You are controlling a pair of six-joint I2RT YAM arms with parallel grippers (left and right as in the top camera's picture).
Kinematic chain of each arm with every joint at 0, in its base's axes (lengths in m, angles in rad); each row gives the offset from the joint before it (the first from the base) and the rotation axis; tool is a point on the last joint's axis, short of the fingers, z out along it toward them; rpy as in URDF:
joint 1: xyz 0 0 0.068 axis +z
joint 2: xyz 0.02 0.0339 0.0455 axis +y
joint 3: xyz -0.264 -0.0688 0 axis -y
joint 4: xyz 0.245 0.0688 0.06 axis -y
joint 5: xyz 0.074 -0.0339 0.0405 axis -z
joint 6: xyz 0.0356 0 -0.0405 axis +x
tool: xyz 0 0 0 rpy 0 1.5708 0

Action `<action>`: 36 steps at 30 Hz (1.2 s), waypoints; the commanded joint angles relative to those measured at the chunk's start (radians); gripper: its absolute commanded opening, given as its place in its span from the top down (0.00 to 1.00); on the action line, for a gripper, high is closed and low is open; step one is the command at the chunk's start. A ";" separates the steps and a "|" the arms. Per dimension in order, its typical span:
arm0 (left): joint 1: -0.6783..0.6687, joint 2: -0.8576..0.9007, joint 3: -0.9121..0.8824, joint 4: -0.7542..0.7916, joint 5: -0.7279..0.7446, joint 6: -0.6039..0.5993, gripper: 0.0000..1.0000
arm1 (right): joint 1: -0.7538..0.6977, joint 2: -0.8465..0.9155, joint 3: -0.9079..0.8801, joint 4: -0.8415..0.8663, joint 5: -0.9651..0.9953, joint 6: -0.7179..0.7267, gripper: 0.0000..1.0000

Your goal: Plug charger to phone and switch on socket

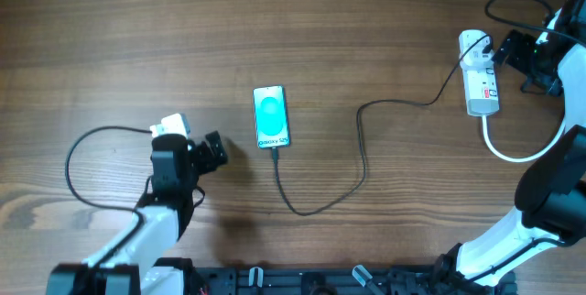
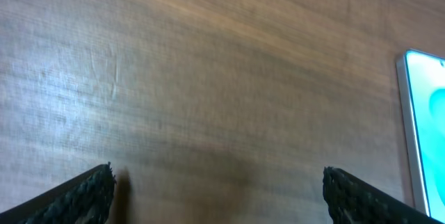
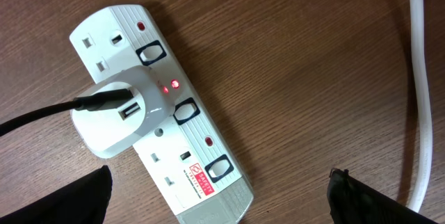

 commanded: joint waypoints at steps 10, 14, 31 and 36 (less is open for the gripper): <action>0.039 -0.402 -0.208 -0.069 0.103 0.080 0.00 | 0.000 -0.009 0.005 0.003 0.014 -0.019 0.00; 0.039 -0.549 -0.208 -0.202 0.103 0.081 0.00 | 0.000 -0.009 0.005 0.003 0.014 -0.020 0.00; 0.035 -1.073 -0.208 -0.384 0.099 0.146 0.00 | 0.000 -0.009 0.005 0.003 0.014 -0.020 0.00; 0.035 -1.158 -0.208 -0.384 0.095 0.194 0.00 | 0.000 -0.009 0.005 0.003 0.014 -0.020 0.00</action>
